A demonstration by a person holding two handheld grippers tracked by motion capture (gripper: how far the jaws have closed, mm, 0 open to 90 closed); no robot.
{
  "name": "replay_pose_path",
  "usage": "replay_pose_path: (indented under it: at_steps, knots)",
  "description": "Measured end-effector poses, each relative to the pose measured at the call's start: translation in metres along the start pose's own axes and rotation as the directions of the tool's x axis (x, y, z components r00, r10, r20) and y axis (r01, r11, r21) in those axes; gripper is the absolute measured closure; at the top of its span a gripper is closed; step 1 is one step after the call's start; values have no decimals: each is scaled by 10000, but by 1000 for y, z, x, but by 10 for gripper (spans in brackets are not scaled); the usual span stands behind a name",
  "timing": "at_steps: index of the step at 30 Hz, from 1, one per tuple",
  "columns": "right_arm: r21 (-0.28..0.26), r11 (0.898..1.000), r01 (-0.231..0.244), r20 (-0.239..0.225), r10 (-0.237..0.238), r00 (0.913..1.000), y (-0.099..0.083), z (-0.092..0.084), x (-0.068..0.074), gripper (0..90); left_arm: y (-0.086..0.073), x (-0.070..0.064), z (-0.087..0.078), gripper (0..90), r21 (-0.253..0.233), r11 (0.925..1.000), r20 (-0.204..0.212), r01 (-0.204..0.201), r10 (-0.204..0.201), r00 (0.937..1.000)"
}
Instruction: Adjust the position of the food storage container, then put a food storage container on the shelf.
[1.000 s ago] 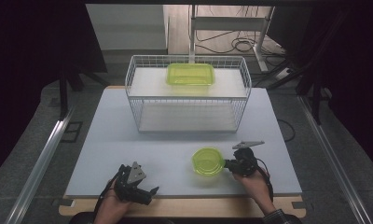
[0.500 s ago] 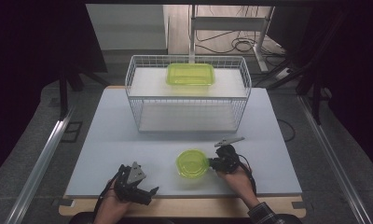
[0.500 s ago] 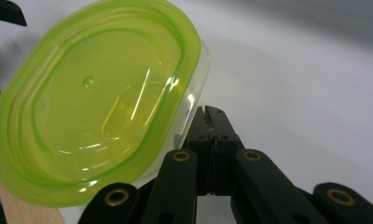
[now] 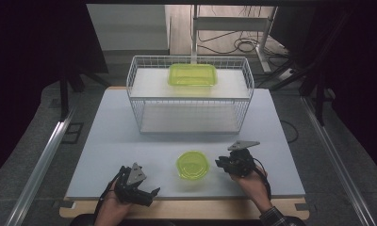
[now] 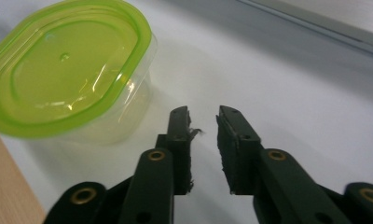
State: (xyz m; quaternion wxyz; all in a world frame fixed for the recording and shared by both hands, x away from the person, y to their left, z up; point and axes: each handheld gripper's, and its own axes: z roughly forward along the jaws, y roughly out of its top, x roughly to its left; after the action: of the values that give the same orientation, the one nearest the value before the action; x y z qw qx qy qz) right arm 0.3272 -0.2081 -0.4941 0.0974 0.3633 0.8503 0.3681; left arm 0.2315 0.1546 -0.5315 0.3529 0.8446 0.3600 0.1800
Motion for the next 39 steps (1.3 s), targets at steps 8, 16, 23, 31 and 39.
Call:
replay_pose_path:
  at_steps: [8,16,23,31,39]
  knots:
    - [-241,9992,320,196,-315,9993,-7,-14,4,472,0,-1,0,15,-72,10000,-52,17,-18,10000]
    - [-339,9986,414,3,-415,9991,-17,-18,3,247,0,-1,1,15,-15,10000,-70,-67,67,10000]
    - [-247,9991,348,-115,-351,9993,-23,-14,1,123,0,-1,1,14,24,9999,-79,-108,108,9999]
    - [-374,9984,413,-101,-417,9991,-22,-13,-1,60,0,-1,1,14,31,9999,-57,-150,150,9999]
    - [-469,9988,170,-341,-186,9992,-21,-12,-3,52,0,-2,2,14,37,9999,-77,-162,163,9998]
